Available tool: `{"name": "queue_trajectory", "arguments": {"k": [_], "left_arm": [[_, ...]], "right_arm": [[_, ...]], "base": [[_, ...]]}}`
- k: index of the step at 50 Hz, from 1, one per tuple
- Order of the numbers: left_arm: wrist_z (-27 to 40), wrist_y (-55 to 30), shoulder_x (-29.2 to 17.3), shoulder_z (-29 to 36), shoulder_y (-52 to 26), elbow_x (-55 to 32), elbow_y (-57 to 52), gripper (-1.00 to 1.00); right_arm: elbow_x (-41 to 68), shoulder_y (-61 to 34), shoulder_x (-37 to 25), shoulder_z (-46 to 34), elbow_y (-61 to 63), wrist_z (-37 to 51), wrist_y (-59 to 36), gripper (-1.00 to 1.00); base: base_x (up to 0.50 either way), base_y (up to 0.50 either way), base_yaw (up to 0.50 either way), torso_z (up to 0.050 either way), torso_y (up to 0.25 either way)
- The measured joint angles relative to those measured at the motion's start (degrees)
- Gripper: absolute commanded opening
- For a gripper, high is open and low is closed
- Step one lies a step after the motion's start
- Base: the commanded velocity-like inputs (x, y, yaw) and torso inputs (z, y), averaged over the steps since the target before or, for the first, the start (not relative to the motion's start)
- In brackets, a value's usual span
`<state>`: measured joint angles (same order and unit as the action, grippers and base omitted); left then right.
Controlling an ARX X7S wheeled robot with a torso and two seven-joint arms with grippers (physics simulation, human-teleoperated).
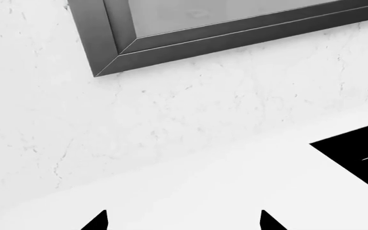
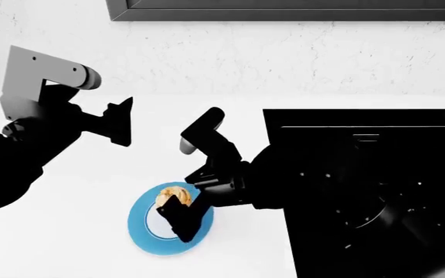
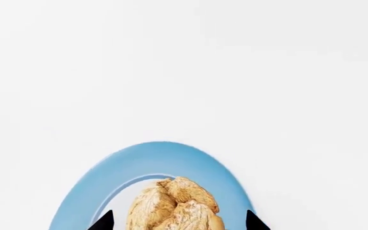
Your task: Place the pastries on the plates.
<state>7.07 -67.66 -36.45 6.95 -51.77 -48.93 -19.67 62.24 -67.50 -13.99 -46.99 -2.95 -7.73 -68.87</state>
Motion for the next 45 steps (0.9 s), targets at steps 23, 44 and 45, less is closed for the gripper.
{"name": "queue_trajectory", "arguments": {"k": [23,44,45], "left_arm": [[1.0,0.1,1.1,1.0,-0.6,0.0,0.1,1.0],[0.5,0.1,0.5,1.4,-1.9,-0.3,0.7,1.0],[0.5,0.1,0.5,1.4,-1.9,-0.3,0.7,1.0]], "right_arm": [[2.5,-2.8,-2.3,6.0,1.2,4.1,1.4,1.0],[4.0,-2.5,-11.3,15.6,3.1,12.9,3.0,1.0],[4.0,-2.5,-11.8,15.8,3.3,13.3,2.8,1.0]], "base": [[0.0,0.0,0.0,0.0,0.0],[0.0,0.0,0.0,0.0,0.0],[0.0,0.0,0.0,0.0,0.0]]}}
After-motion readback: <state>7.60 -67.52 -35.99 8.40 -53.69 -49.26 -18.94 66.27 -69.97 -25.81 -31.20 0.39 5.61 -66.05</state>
